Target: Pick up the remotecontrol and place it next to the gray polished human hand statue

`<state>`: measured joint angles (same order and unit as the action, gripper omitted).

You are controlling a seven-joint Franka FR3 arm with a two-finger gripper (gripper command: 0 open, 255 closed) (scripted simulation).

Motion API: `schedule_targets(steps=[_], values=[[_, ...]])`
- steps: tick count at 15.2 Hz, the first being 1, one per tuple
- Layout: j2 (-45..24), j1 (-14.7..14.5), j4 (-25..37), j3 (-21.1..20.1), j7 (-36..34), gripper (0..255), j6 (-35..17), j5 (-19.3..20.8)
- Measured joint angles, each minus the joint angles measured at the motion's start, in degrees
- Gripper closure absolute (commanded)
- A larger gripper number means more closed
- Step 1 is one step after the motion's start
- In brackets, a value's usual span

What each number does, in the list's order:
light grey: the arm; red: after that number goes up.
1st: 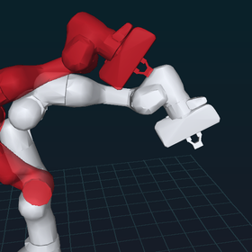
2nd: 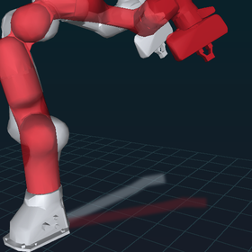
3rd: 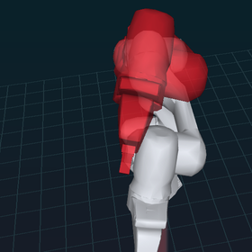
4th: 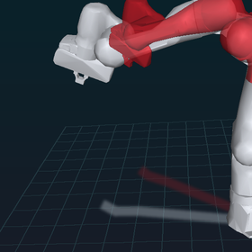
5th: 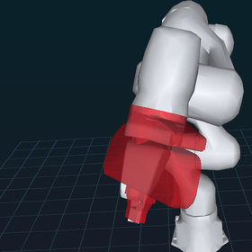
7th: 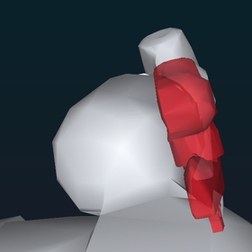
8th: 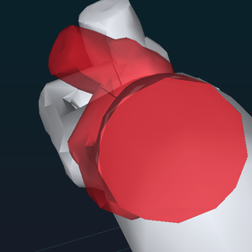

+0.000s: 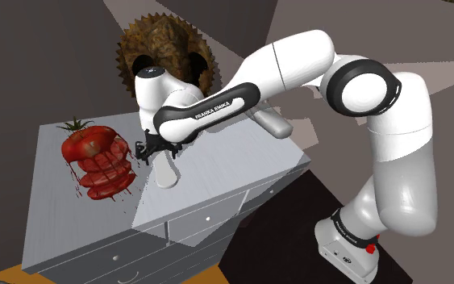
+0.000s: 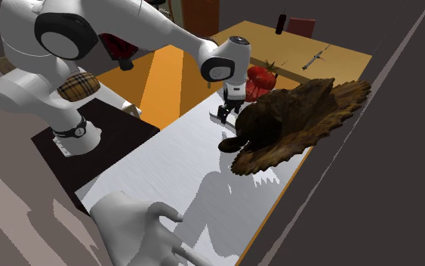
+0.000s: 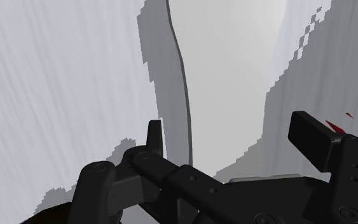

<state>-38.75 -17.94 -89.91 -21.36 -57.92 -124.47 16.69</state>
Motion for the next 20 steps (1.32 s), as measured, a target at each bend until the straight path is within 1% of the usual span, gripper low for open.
schedule_targets(steps=[7, 8, 20], values=[[-0.24, 0.02, -0.51, 0.15, -0.1, 0, -0.77, 0.15], [-0.39, -0.06, -0.28, 0.17, -0.11, 255, -0.66, 0.16], [0.03, -0.14, -0.38, -0.19, 0.02, 255, -0.16, -0.1]])
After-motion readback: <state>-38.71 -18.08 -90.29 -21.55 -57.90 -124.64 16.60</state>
